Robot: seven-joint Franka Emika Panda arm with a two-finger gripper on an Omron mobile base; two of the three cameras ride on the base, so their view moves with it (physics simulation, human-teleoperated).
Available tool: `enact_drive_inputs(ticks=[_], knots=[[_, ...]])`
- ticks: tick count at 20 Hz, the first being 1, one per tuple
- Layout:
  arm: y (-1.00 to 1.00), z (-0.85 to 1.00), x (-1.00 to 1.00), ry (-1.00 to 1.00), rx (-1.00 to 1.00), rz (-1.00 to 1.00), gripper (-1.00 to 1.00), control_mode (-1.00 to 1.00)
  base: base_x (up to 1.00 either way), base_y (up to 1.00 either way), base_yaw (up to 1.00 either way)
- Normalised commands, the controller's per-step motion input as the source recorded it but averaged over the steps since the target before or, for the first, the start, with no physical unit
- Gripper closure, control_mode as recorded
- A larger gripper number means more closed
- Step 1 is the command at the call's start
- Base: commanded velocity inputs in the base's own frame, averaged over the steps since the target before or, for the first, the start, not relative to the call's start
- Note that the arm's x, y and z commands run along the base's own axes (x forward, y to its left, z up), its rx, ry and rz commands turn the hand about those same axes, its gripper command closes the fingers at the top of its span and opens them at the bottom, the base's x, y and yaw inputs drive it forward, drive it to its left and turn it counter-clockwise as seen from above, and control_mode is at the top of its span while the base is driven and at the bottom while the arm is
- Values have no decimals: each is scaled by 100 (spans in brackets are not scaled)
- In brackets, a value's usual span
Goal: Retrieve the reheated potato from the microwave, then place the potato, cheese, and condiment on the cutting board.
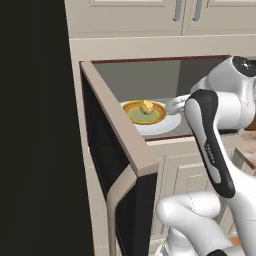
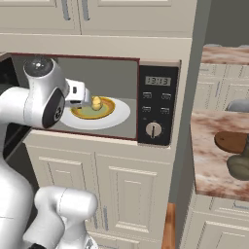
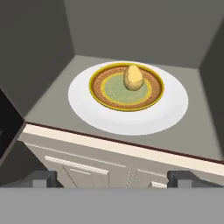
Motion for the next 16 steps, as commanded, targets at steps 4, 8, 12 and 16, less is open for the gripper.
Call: enact_drive_inputs(ticks=[4, 8, 12, 16], knots=[[0, -40, 50, -13, 0, -10, -100, -100, 0, 0, 0], [0, -21, 56, -9, 0, -11, -100, -100, 0, 0, 0], [2, -1, 60, 0, 0, -12, -100, -100, 0, 0, 0], [10, -8, 55, 0, 0, -12, -100, -100, 0, 0, 0]])
